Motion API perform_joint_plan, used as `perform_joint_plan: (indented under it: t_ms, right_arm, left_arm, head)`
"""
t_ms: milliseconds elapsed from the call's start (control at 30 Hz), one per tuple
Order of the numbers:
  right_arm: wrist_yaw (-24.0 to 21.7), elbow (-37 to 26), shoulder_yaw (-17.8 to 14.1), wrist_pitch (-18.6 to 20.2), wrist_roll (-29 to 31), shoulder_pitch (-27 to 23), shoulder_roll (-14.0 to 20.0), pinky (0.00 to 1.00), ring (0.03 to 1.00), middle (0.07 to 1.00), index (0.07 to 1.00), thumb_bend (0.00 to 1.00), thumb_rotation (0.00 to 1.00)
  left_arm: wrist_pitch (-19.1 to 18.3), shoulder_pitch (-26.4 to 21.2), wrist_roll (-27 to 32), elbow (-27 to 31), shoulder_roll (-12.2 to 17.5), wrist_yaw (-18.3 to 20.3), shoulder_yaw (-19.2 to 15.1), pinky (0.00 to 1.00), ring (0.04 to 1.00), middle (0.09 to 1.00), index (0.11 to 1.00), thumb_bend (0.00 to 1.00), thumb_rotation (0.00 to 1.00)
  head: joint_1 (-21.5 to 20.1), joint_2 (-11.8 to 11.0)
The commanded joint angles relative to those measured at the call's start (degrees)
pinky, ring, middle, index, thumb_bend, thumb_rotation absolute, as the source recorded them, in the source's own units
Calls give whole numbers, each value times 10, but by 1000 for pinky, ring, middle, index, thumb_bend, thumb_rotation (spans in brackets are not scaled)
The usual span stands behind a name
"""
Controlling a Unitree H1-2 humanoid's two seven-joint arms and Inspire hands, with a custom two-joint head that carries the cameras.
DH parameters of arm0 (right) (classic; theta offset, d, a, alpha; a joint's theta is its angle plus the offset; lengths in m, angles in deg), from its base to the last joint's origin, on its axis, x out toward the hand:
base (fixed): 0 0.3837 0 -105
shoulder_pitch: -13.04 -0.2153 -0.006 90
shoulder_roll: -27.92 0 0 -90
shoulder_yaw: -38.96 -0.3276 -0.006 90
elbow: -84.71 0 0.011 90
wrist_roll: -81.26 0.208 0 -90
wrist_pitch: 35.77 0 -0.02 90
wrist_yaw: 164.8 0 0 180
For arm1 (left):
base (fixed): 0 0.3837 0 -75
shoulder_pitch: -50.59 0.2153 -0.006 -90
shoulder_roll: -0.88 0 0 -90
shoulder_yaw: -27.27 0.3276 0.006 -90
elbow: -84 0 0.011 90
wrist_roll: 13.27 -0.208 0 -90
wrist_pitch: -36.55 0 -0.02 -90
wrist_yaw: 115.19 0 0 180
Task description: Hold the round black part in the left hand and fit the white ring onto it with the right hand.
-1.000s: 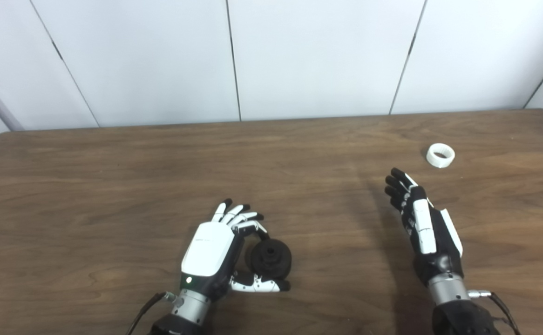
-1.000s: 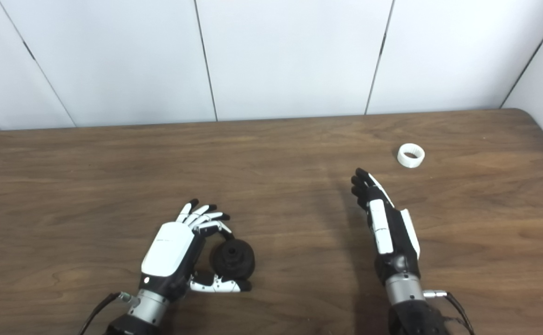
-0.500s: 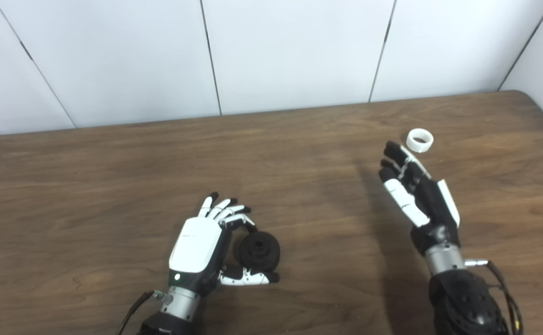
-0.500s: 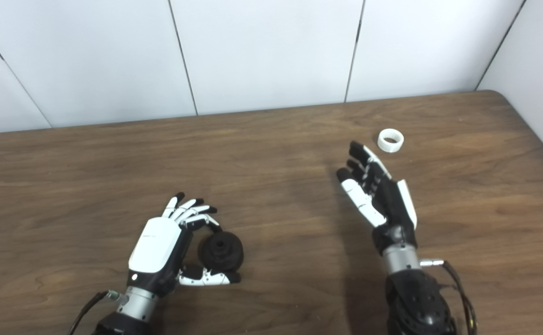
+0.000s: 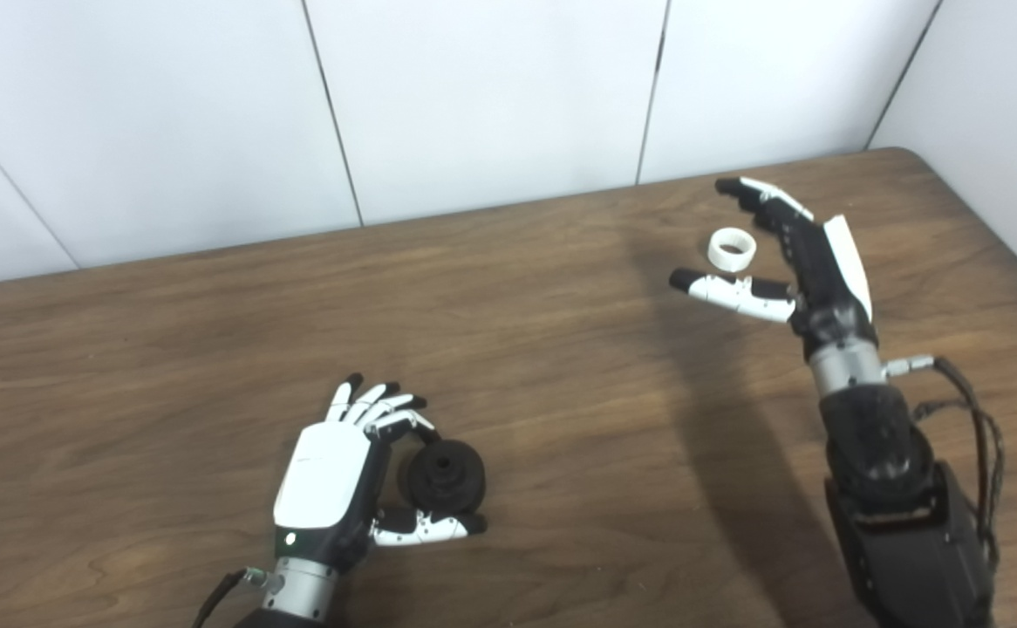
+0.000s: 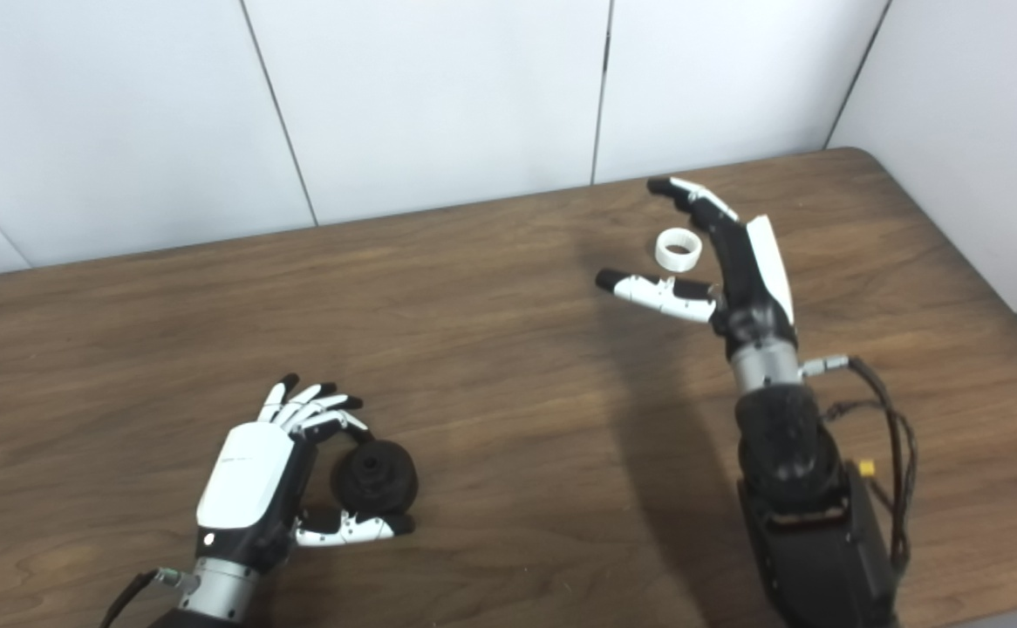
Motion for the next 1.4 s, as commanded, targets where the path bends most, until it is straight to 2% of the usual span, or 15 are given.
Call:
perform_joint_plan:
  t_ms: [0, 67, 233, 300, 400, 533, 700, 933, 1133, 1367]
  right_arm:
    - [-3, -7, -1, 8, -27, -31, 22, 875, 880, 844, 749, 810, 276]
    - [-11, 0, 3, 20, -45, -47, 41, 830, 860, 834, 742, 821, 282]
    - [-32, 32, 15, 37, -78, -79, 81, 878, 893, 862, 727, 848, 284]
    - [-43, 52, 26, 40, -96, -94, 101, 867, 912, 879, 727, 842, 278]
    - [-56, 88, 35, 45, -107, -117, 123, 891, 951, 896, 716, 878, 252]
    - [-71, 144, 52, 39, -118, -144, 147, 987, 996, 950, 724, 895, 250]
    - [-90, 200, 80, 51, -143, -174, 167, 1000, 1000, 982, 732, 895, 258]
    - [-121, 258, 107, 62, -168, -209, 181, 1000, 1000, 1000, 741, 902, 257]
    - [-156, 293, 107, 64, -201, -231, 169, 1000, 1000, 1000, 743, 889, 261]
    - [-159, 328, 112, 64, -214, -246, 156, 1000, 1000, 1000, 728, 883, 262]
  left_arm:
    - [16, -1, -2, -19, 13, -10, -4, 1000, 878, 777, 484, 524, 54]
    - [13, -1, -3, -17, 14, -7, -4, 1000, 879, 779, 484, 524, 54]
    - [14, -1, -2, -17, 18, -4, -5, 1000, 880, 780, 484, 524, 54]
    - [16, -1, 1, -17, 20, -3, -6, 1000, 880, 779, 485, 524, 54]
    - [17, 0, 4, -17, 22, -2, -8, 1000, 880, 779, 484, 524, 53]
    - [20, 1, 4, -17, 24, -1, -10, 1000, 881, 778, 484, 524, 53]
    - [23, 3, 3, -15, 25, 2, -12, 1000, 878, 777, 485, 524, 52]
    - [19, 3, 0, -13, 25, 9, -13, 1000, 880, 778, 485, 524, 53]
    - [23, 4, 3, -16, 25, 7, -15, 1000, 880, 780, 485, 524, 53]
    - [27, 5, 5, -14, 27, 6, -16, 1000, 877, 777, 485, 524, 52]
  head:
    - [-2, 1]
    - [-7, 0]
    - [-18, -2]
    - [-21, -3]
    - [-25, -4]
    - [-29, -6]
    - [-32, -7]
    - [-33, -9]
    - [-34, -11]
    - [-32, -13]
